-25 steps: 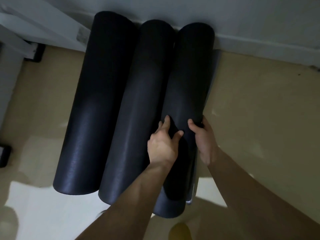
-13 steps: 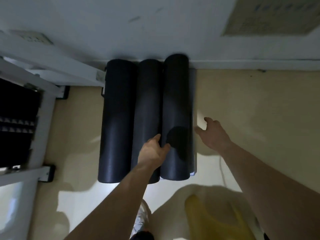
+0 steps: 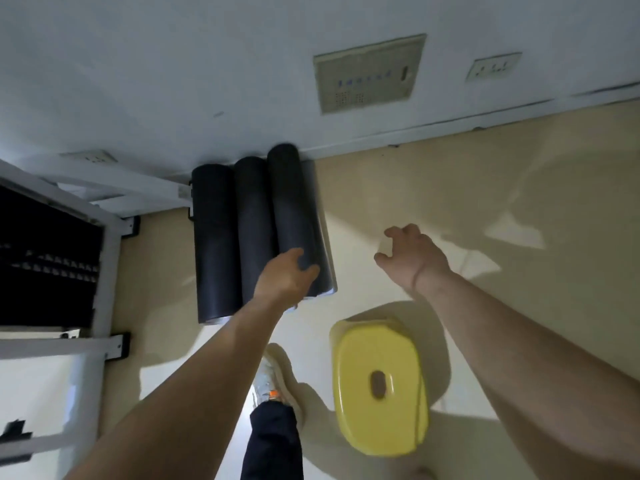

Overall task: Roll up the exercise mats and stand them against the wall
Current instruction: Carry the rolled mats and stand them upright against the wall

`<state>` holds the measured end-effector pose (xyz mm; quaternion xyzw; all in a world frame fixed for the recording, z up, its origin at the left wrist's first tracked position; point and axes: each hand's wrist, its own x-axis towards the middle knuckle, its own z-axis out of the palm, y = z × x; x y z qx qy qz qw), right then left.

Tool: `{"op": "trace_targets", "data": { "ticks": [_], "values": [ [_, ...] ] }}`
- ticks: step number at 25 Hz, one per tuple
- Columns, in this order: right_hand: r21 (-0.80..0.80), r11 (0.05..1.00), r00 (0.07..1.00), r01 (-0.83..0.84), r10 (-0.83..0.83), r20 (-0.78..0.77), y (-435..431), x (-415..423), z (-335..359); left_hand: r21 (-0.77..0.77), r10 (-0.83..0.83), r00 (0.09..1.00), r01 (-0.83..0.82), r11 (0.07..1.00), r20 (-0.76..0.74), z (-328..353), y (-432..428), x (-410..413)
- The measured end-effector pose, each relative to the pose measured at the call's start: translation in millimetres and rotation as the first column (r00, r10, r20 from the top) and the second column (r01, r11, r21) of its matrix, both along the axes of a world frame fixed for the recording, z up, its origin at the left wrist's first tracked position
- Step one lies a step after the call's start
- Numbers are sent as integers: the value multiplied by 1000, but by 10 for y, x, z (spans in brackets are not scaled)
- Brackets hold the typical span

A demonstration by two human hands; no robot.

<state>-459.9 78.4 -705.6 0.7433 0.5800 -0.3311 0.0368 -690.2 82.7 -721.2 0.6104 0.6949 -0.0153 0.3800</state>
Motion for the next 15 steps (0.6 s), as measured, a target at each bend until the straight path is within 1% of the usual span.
{"op": "trace_targets", "data": {
  "ticks": [1,3,7,11,15],
  "values": [
    [-1,1000,1000,2,-2,24,-257,203,118,5,-19,1000,19,1000,-14,109,-199,165],
    [-4,999,997,48,-47,62,-939,663,388,7,-113,992,114,993,-51,372,-701,552],
    [-1,972,967,234,-233,105,-2341,1362,688,29,-287,956,289,957,-61,688,-1625,1231],
    [-2,919,913,394,-391,118,-3657,1765,663,21,-437,899,438,899,-35,654,-2540,1772],
    [-35,828,826,559,-553,104,-5133,2052,434,-11,-584,812,584,812,-13,391,-3657,2279]
  ]
}}
